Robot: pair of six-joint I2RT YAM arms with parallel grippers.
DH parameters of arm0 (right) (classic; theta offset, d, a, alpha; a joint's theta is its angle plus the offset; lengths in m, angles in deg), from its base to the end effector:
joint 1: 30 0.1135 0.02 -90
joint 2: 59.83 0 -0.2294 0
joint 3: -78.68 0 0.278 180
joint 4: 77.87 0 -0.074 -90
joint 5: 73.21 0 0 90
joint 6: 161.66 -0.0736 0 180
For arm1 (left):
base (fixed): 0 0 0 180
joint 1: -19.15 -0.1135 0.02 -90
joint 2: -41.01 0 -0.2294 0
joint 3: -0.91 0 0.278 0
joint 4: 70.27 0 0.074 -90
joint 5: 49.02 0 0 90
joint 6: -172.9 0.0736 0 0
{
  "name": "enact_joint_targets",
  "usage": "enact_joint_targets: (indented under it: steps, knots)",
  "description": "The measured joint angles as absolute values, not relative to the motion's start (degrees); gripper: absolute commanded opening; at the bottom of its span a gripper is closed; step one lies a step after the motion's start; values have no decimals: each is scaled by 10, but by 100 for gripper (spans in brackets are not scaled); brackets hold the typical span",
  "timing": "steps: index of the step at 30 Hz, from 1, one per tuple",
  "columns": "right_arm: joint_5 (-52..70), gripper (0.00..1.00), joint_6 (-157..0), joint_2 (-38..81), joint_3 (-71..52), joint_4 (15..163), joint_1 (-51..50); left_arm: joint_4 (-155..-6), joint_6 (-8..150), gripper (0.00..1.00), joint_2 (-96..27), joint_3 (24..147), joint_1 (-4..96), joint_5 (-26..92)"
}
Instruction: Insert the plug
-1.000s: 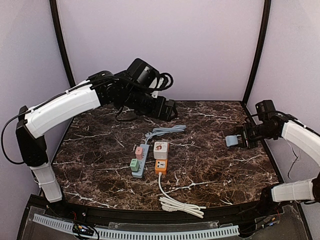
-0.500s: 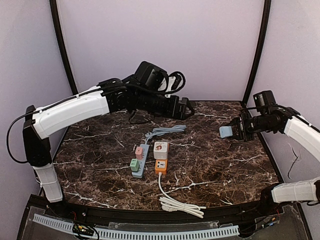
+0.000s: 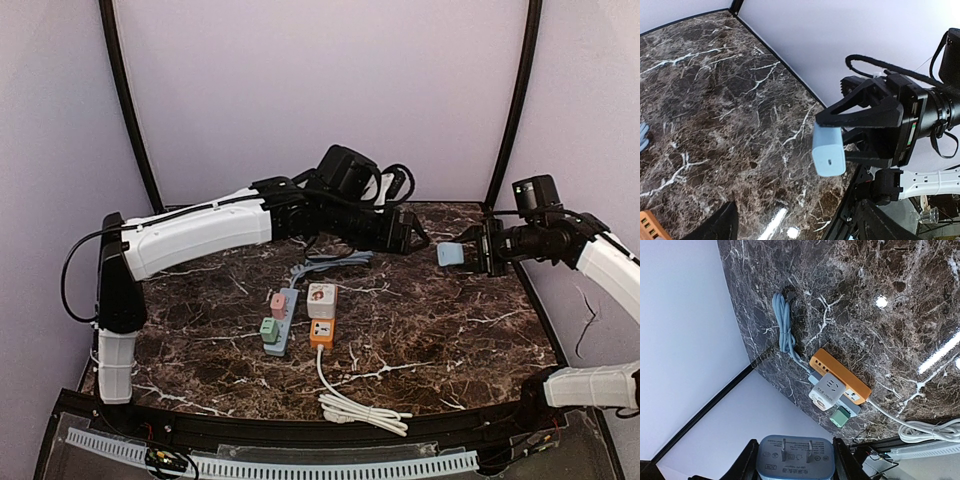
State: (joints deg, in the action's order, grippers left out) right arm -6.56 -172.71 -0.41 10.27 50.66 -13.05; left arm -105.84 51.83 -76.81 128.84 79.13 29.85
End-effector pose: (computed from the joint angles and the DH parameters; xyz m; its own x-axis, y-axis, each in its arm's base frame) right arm 0.2615 0.1102 0.2588 -0.4133 0.8160 0.4041 0.7389 0.0412 0.6725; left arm 0.2542 -0.4684 0.3023 -0.6677 0.1434 -0.7305 0.6914 0.4833 -0.5370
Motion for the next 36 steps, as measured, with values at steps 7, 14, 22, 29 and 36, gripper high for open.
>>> enact_joint_targets:
  steps: [7, 14, 22, 29, 36]
  knots:
    - [-74, 0, -1756, -9, 102, 513, -121, -1031, 512, 78, -813, 1343, 804, 279]
    - [-80, 0, -1783, -10, 102, 531, -119, -1003, 505, 74, -834, 1353, 809, 279]
    - [-83, 0, -1804, -12, 102, 557, -113, -994, 488, 66, -875, 1395, 809, 283]
    - [-82, 0, -1815, -12, 102, 576, -106, -992, 476, 49, -889, 1411, 809, 287]
    - [-82, 0, -1820, -12, 102, 588, -105, -986, 468, 18, -889, 1420, 811, 292]
